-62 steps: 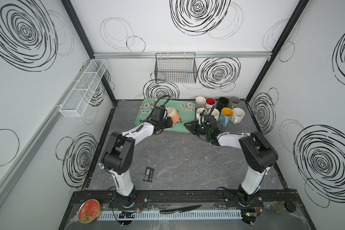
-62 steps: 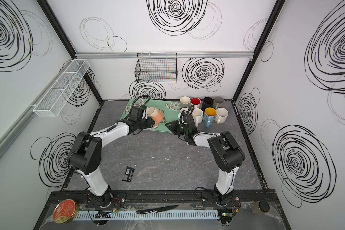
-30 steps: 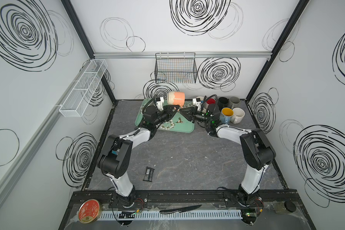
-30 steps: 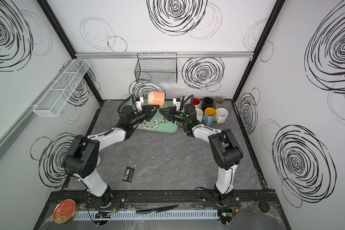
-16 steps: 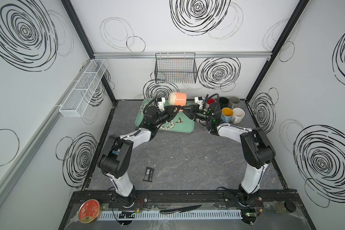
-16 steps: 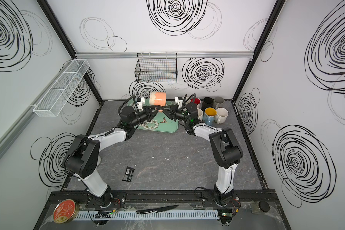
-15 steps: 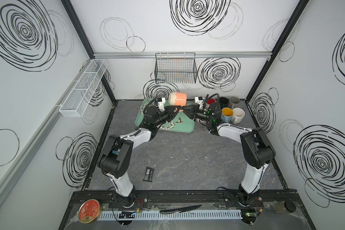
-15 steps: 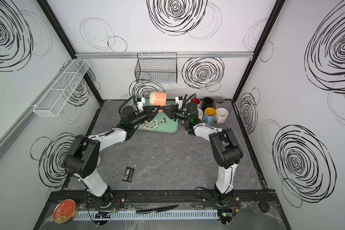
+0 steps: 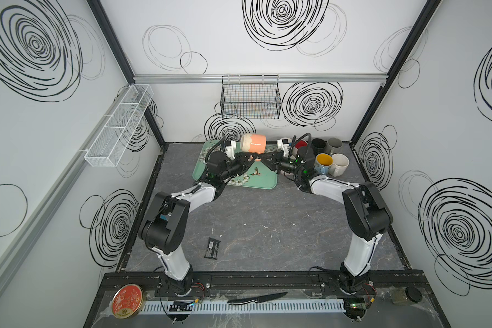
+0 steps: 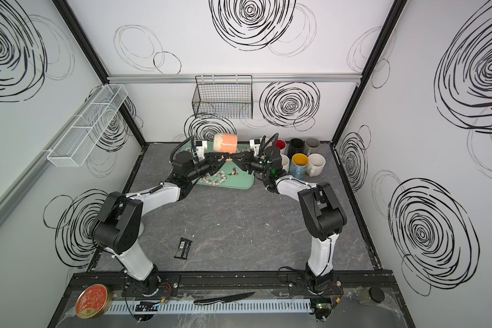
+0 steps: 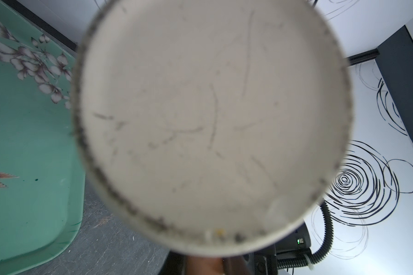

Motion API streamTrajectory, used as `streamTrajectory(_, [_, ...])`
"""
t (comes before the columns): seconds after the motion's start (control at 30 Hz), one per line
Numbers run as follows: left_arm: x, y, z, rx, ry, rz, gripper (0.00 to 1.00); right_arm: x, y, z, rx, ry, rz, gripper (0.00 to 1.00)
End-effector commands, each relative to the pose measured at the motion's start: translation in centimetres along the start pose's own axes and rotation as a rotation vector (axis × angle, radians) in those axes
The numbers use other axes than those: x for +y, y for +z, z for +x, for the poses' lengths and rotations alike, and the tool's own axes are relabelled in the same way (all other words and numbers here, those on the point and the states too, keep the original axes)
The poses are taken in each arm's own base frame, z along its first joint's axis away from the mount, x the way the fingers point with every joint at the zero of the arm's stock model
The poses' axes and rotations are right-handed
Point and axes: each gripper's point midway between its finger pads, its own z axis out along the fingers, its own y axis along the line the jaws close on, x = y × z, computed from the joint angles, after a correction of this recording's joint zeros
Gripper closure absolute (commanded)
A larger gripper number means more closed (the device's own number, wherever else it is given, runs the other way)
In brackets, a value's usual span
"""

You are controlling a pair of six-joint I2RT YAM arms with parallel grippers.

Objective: Turn the mug right side up
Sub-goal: Place the mug at the top-center of the table.

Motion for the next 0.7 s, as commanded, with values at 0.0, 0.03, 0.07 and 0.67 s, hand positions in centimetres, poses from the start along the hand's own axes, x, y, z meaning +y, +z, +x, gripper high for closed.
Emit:
streamTrajectory(0.0, [-6.7,0.0,-0.1,0.005,0.185,0.195,1.0,1.3,-0.2,-0.9,-0.041,-0.024,-0.015,1.0])
streamTrajectory(0.03, [-6.6,0.0,-0.1,0.005,0.182,0.193,1.0,1.3,-0.2,-0.8,-0.04,-0.025,-0.016,1.0])
streamTrajectory(0.07, [-6.7,0.0,-0.1,0.006,0.182,0.193,1.0,1.3,-0.1,-0.8,-0.04,-0.024,-0.018,1.0])
streamTrajectory(0.67, [-4.1,0.4,1.0,0.033,0.161,0.122,0.63,1.5,-1.3,-0.7,-0.073,-0.043,-0.042,1.0])
